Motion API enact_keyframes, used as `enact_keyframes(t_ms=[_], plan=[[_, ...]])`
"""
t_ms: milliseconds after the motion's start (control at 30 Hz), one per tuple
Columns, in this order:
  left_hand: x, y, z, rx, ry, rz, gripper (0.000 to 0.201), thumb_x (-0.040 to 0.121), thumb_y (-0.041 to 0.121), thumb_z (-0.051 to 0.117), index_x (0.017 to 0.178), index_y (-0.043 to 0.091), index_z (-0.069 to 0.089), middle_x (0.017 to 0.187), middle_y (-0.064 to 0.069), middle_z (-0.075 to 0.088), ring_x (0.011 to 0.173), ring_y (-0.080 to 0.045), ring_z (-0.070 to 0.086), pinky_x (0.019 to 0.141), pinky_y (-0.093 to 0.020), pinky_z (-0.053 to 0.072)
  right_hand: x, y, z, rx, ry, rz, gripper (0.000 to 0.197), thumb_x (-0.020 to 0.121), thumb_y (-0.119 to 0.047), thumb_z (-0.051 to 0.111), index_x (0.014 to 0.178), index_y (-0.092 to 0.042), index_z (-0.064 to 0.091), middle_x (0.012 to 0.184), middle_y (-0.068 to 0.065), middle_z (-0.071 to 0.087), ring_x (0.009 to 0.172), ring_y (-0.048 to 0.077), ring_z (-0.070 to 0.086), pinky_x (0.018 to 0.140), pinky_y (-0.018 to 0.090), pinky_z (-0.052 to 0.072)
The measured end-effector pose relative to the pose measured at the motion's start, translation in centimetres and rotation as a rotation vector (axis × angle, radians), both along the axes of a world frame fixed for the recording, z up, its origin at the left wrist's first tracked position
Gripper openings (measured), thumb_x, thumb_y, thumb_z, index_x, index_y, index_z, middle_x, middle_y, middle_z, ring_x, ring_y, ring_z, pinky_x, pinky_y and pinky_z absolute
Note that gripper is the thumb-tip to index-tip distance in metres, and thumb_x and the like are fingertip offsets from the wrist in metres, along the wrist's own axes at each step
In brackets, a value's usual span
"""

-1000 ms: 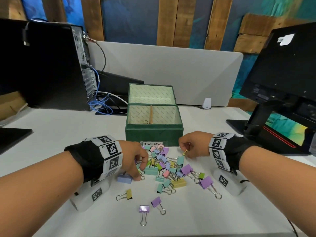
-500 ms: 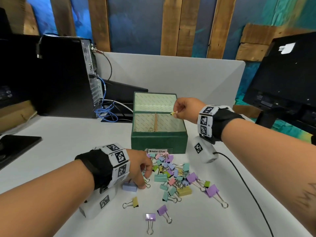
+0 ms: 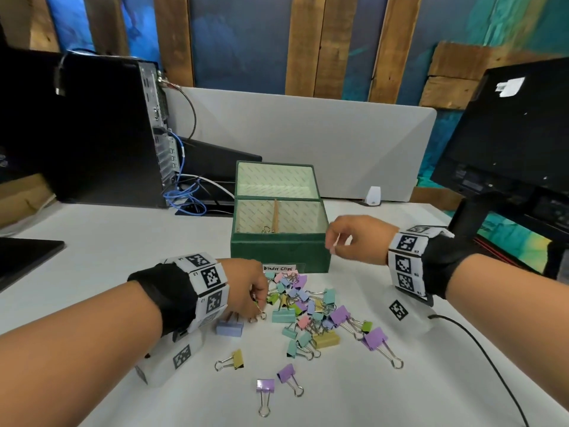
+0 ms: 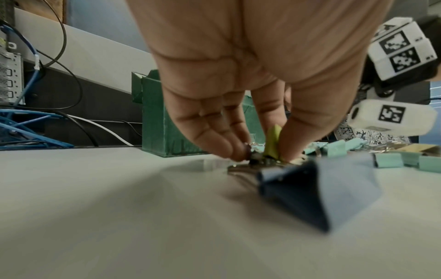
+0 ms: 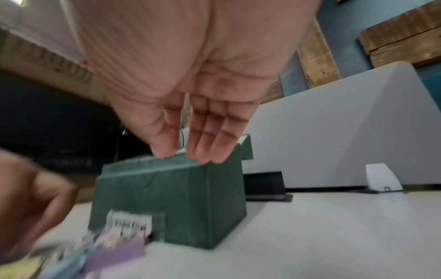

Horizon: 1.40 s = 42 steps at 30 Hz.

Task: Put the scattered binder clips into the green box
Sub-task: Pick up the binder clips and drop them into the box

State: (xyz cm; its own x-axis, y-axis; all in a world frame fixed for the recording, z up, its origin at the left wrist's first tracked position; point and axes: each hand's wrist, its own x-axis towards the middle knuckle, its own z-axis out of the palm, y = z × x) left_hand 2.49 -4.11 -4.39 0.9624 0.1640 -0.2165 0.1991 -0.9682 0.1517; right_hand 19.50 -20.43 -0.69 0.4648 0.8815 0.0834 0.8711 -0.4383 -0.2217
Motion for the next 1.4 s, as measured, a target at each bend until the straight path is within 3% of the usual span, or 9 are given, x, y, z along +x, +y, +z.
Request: enact_keyframes(t_ms=[200,400,633,767,933,1033,1100,1266,1400], plan=[[0.2,0.8,-0.2,-0.005,-0.069,-0.018,0.016,0.077,0.020,0.069,0.092,0.020,0.073,0.093,0.014,0.045,0.085,-0.005,0.048,0.084,-0.022,0.047,-1.4,-0.7,-1.9,-0.333,0.096,0.115,0.032,0.087,-0.019,0.061,0.116,-0.032,0.062,0.123,-0.007,0.058,0.107,0.013,0.057,0.091,0.023,0.044],[0.4,1.0,1.8,-0.139,-0.170,0.041,0.010,0.079,0.015,0.067,0.085,0.023,0.072,0.081,0.015,0.054,0.065,0.002,0.049,0.064,-0.012,0.042,-2.2,0.1,-2.7,-0.365,0.119,0.193,0.033,0.092,-0.033,0.053,0.123,-0.042,0.055,0.128,-0.005,0.052,0.113,0.014,0.052,0.103,0.033,0.041],[4.0,1.3,5.5,-0.218,-0.407,0.175,0.005,0.078,0.020,0.071,0.078,0.026,0.070,0.073,0.011,0.060,0.063,-0.006,0.052,0.064,-0.022,0.048,-2.9,0.8,-3.0,-0.428,0.035,0.296,0.042,0.092,-0.034,0.054,0.132,-0.043,0.047,0.119,-0.002,0.052,0.105,0.014,0.051,0.097,0.031,0.044],[6.6,1.5,6.2,-0.271,-0.504,0.247,0.007,0.080,0.016,0.070,0.086,0.018,0.072,0.076,0.006,0.062,0.061,-0.005,0.051,0.058,-0.016,0.044,-2.7,0.8,-2.9,-0.406,0.053,0.276,0.038,0.089,-0.032,0.058,0.127,-0.038,0.055,0.120,-0.002,0.055,0.108,0.015,0.053,0.096,0.032,0.046],[8.7,1.2,6.2,-0.306,-0.496,0.269,0.020,0.081,0.016,0.070,0.101,0.014,0.073,0.081,0.002,0.064,0.064,-0.005,0.055,0.058,-0.015,0.043,-2.7,0.7,-3.0,-0.389,0.069,0.263,0.037,0.090,-0.031,0.057,0.126,-0.034,0.056,0.121,-0.001,0.056,0.110,0.016,0.054,0.097,0.031,0.045],[9.0,1.0,5.9,-0.259,-0.435,0.230,0.035,0.084,0.015,0.066,0.119,0.021,0.065,0.113,0.002,0.064,0.097,-0.014,0.062,0.080,-0.019,0.043,-2.6,0.7,-3.0,-0.382,0.078,0.247,0.036,0.089,-0.032,0.058,0.126,-0.034,0.057,0.120,-0.002,0.056,0.110,0.016,0.054,0.096,0.031,0.045],[8.7,1.1,5.4,-0.270,-0.433,0.223,0.039,0.085,0.010,0.062,0.121,0.026,0.061,0.121,0.004,0.060,0.106,-0.016,0.062,0.085,-0.022,0.046,-2.6,0.7,-3.0,-0.377,0.079,0.247,0.036,0.089,-0.033,0.058,0.125,-0.034,0.057,0.120,-0.002,0.056,0.110,0.016,0.054,0.096,0.031,0.045],[5.2,1.1,5.4,-0.287,-0.441,0.176,0.024,0.085,0.013,0.060,0.104,0.028,0.065,0.092,0.010,0.059,0.084,-0.013,0.063,0.078,-0.022,0.049,-2.3,0.8,-3.3,-0.314,0.105,0.248,0.040,0.083,-0.038,0.064,0.122,-0.041,0.056,0.120,-0.009,0.053,0.112,0.013,0.051,0.099,0.034,0.043],[1.8,0.7,4.3,-0.232,-0.101,0.127,0.016,0.082,0.021,0.067,0.093,0.033,0.064,0.076,0.009,0.063,0.063,-0.007,0.058,0.071,-0.020,0.052,-2.4,0.8,-3.3,-0.329,0.168,0.289,0.045,0.079,-0.035,0.070,0.120,-0.046,0.056,0.112,-0.016,0.050,0.109,0.010,0.049,0.100,0.032,0.041]])
